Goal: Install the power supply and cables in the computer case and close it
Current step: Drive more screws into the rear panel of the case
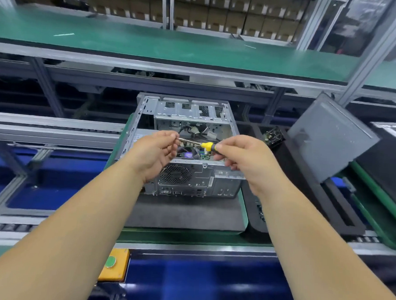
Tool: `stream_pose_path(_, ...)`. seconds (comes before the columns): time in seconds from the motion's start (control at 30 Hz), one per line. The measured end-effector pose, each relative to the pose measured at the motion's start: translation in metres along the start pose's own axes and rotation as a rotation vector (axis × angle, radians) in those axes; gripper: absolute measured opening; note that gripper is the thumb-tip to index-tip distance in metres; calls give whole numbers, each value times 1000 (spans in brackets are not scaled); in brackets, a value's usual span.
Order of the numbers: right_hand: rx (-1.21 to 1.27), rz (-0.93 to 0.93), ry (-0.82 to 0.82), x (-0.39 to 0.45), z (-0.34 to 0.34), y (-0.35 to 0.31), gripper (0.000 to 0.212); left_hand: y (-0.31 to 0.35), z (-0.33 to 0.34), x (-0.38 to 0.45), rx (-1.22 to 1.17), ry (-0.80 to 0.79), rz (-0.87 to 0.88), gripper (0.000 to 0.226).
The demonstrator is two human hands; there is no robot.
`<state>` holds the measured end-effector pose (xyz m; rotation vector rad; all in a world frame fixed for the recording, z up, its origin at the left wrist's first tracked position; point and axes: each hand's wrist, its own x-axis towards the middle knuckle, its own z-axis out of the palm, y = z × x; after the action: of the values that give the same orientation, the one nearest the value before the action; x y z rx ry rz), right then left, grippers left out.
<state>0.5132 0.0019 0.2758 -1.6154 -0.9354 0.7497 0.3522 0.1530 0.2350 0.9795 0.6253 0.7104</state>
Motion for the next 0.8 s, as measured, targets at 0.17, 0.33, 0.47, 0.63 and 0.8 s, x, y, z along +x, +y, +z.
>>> stream_pose_path(0.17, -72, 124, -63, -21, 38, 11, 5, 4, -20, -3, 59, -15, 0, 13)
stream_pose_path(0.33, -97, 216, -85, -33, 67, 28, 8, 3, -34, 0, 383, -25, 67, 23)
stream_pose_path(0.47, -47, 287, -79, -36, 82, 38, 8, 1, -58, 10, 984, 133, 220, 26)
stream_pose_path(0.63, -24, 357, -74, -44, 101, 45, 4, -3, -80, 23, 1441, -69, 289, 31)
stream_pose_path(0.8, -14, 398, -66, -50, 116, 49, 4, -4, -87, 31, 1566, -254, 308, 30)
